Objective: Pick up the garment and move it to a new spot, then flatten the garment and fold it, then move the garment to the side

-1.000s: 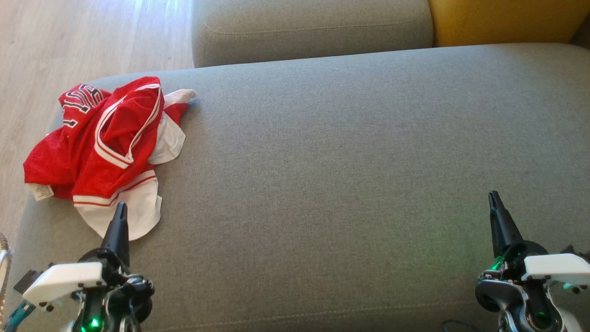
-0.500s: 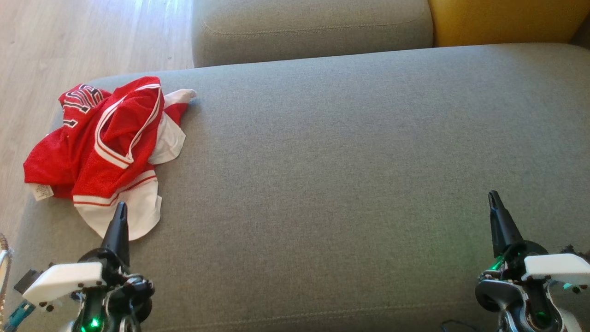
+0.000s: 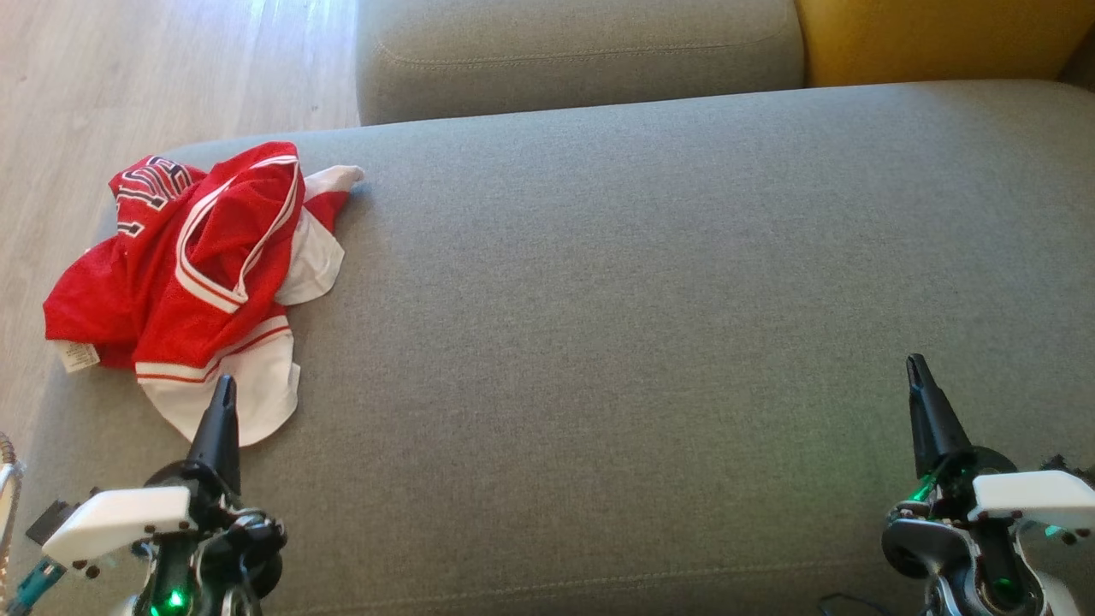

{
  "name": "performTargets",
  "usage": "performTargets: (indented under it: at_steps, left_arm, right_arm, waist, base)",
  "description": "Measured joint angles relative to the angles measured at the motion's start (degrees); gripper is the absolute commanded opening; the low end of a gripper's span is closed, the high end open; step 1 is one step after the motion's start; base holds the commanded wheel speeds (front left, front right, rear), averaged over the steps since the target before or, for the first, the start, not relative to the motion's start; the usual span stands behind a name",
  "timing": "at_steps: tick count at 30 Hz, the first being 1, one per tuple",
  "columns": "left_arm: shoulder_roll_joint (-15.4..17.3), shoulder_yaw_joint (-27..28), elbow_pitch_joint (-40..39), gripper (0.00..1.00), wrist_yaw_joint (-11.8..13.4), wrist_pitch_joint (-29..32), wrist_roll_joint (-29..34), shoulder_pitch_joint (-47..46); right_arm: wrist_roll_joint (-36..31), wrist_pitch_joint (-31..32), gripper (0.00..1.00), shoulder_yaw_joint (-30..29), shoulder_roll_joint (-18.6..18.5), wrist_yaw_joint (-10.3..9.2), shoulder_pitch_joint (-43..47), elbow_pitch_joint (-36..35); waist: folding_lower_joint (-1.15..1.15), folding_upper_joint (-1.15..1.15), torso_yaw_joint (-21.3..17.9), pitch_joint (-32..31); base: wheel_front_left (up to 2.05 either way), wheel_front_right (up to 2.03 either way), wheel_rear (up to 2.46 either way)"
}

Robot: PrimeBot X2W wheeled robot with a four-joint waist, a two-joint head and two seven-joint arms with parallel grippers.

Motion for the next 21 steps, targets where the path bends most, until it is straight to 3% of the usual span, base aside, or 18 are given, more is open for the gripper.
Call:
performTargets:
  at_steps: [9, 10, 21]
  left_arm:
    - [-0.3, -0.2, 2.6, 0.00, 0.1, -0.1, 0.0, 1.4]
    - [-0.5, -0.2, 3.6, 1.00, 0.1, -0.1, 0.0, 2.3]
    - [-0.9, -1.7, 4.8, 1.00, 0.2, -1.6, 1.6, 5.1]
  right_arm:
    - [0.0, 0.0, 0.00, 0.3, 0.1, 0.01, 1.1, 2.7]
    - [0.0, 0.0, 1.00, 0.4, 0.1, 0.01, 1.8, 3.7]
    - [-1.9, -1.2, 1.00, 1.8, 0.2, 0.01, 4.3, 5.0]
  waist:
    - [0.00, 0.00, 0.0, 0.0]
    - [0.00, 0.00, 0.0, 0.0]
    - [0.00, 0.00, -0.2, -0.5]
  base:
    - [0.00, 0.00, 0.00]
    - [0.00, 0.00, 0.00]
    - [0.00, 0.00, 0.00]
